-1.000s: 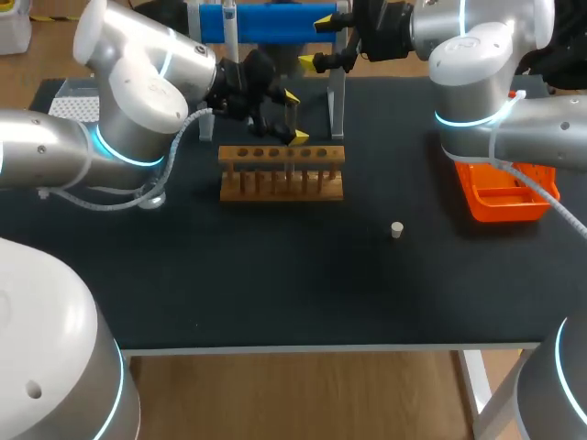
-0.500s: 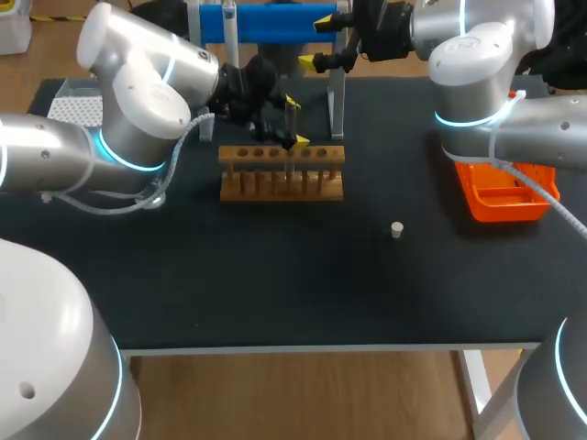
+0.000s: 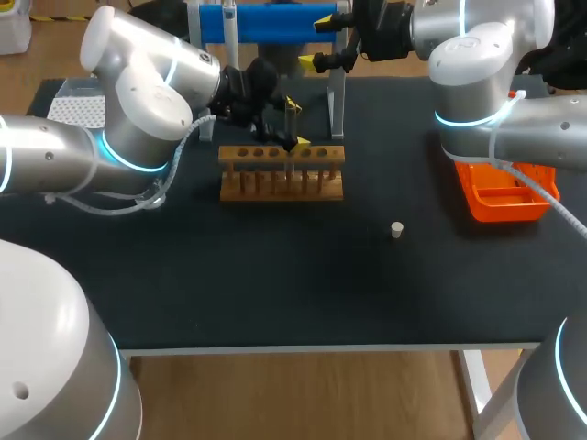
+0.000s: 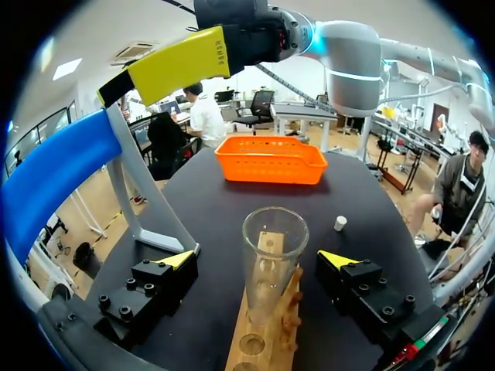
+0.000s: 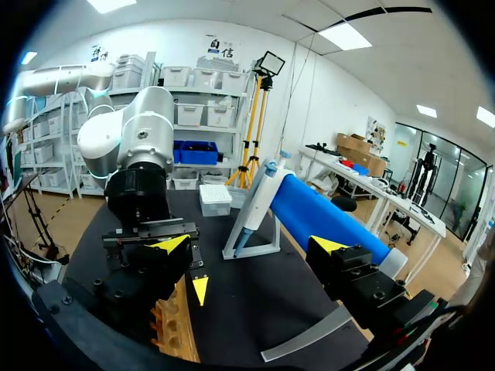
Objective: Invert the test tube, pick up the pipette, mount the tip to pipette, aspirate from beaker and dispense into the tube, eject the tip, return the pipette, and cap with the stopper.
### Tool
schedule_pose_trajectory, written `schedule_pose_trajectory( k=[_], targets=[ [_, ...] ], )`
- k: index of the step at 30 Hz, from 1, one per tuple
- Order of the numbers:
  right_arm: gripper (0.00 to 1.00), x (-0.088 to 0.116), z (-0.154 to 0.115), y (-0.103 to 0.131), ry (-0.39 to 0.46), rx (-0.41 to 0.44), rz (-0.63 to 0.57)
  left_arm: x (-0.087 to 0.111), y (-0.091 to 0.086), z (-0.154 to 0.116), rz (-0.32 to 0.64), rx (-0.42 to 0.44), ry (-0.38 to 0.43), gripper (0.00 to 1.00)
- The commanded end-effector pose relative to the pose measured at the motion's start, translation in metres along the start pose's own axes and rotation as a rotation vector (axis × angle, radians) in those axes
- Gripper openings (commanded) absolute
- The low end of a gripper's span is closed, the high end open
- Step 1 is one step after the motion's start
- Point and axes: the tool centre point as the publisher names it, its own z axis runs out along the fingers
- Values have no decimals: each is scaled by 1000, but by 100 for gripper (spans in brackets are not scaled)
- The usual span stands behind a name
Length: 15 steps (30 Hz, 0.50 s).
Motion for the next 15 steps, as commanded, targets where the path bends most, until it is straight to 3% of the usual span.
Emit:
schedule_pose_trajectory(
  k=[1, 15],
  targets=[
    [100, -1, 0, 0, 3, 3, 1, 0, 1, 2, 0, 3, 0, 100],
    [100, -1, 0, 0, 3, 3, 1, 0, 1, 1, -4, -4, 6, 100]
  ],
)
